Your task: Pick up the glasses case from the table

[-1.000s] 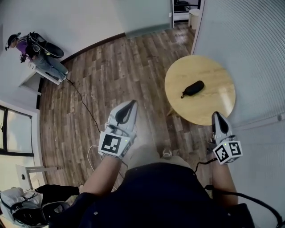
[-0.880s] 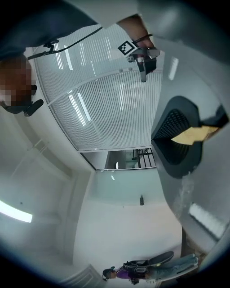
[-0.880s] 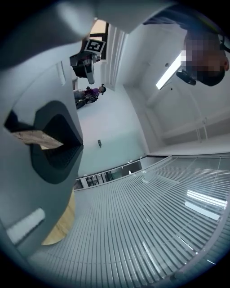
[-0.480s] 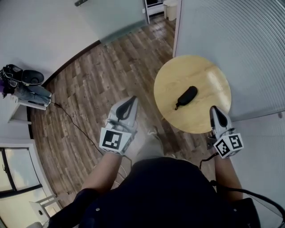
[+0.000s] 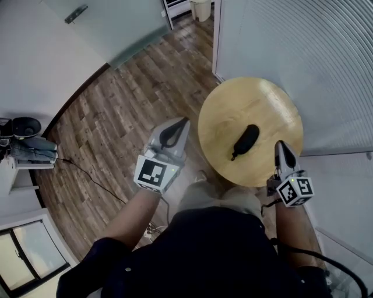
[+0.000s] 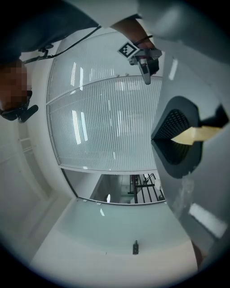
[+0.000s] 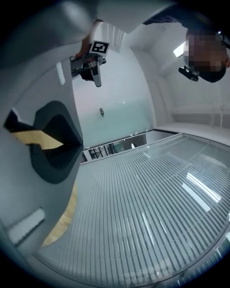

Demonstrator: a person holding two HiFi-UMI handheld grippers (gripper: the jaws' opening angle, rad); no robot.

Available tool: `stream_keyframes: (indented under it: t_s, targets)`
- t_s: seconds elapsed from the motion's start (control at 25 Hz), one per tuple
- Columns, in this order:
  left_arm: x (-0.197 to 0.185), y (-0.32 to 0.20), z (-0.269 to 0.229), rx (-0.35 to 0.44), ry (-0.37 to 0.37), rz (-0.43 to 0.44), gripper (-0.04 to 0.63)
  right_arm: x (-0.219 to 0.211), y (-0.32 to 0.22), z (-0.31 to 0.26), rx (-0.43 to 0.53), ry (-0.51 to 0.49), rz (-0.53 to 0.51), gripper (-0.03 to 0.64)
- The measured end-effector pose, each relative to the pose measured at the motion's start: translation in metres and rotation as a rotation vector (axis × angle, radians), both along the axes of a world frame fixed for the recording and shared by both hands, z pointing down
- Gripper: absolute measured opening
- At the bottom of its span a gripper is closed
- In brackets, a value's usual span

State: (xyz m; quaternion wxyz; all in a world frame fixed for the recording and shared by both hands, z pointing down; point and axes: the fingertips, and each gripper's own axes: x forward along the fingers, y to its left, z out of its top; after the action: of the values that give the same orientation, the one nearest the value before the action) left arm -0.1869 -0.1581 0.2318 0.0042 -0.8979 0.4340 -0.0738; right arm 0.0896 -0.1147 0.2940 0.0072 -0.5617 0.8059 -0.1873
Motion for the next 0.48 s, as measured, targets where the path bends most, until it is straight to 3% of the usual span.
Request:
stream_keyframes:
  t_s: [0.12,0.24,0.48]
  targets:
    - [0.02,-0.024,0.022,0.001,-0.017,0.055,0.003,0.009,-0.013,0.031,-0.036,-0.034,0.031,0.007]
    - [0.035,-0.04,0.043,-0.045,-0.001,0.047,0.003,0.012,-0.024,0.074,-0.099,-0.037,0.035,0.008]
    - [0.074,-0.069,0.095,-0.069,-0.059,0.077,0.003,0.02,-0.044,0.146,-0.165,-0.071,0.02,0.008]
